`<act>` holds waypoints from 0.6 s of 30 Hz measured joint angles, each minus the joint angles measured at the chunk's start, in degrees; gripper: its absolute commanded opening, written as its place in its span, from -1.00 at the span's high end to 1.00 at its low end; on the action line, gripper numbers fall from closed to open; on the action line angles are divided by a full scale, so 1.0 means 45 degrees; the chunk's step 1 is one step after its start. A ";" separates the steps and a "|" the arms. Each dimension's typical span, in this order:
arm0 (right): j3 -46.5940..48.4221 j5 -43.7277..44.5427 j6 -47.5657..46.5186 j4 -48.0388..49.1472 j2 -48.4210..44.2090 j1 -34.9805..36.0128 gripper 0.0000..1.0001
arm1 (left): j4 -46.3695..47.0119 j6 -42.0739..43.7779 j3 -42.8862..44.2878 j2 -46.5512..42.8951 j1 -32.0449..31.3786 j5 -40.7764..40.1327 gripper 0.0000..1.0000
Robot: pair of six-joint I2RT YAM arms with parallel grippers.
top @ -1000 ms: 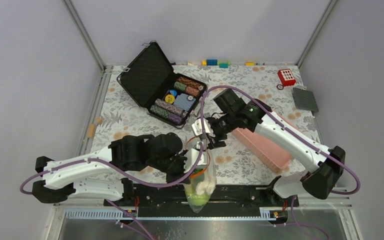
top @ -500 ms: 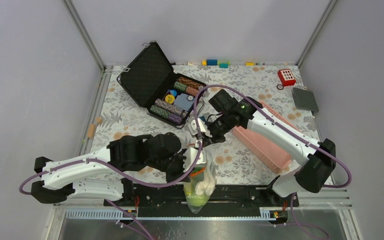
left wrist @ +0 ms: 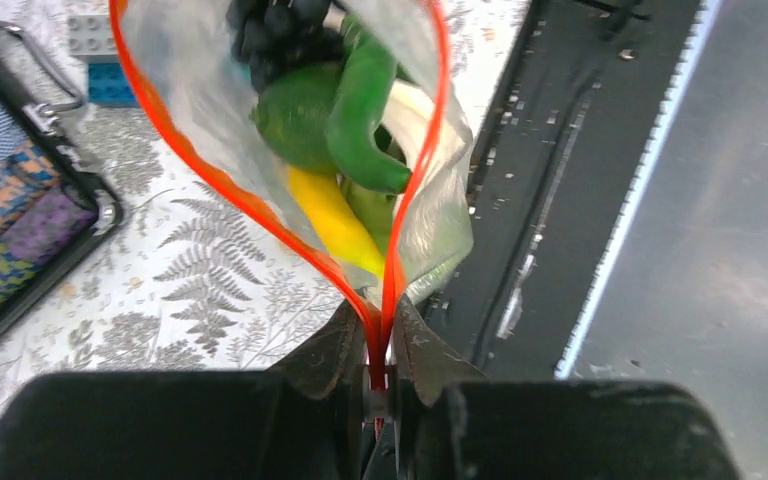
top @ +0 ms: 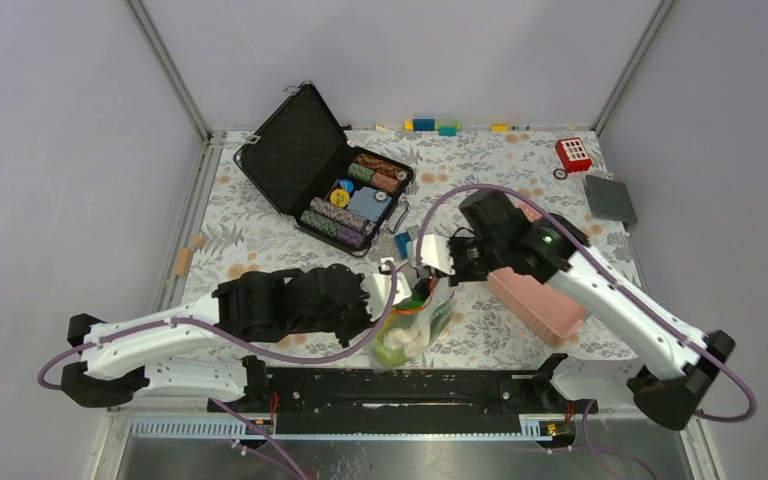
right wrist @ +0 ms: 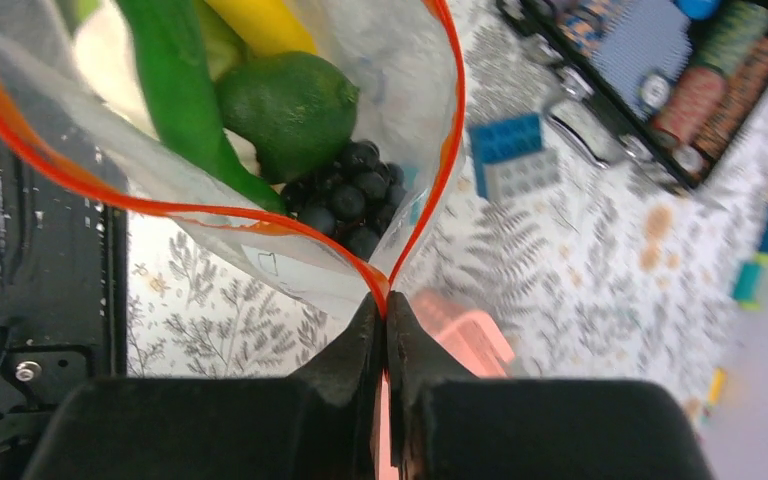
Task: Place the food in the zip-top bag and seal the zipper
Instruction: Adjust the zipper food storage bag at the center of the board.
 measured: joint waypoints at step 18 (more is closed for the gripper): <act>-0.1146 0.3191 0.1894 -0.0631 -0.2540 -0.0146 1.00 | 0.3978 0.2744 -0.2239 0.0253 0.4027 -0.0005 1.00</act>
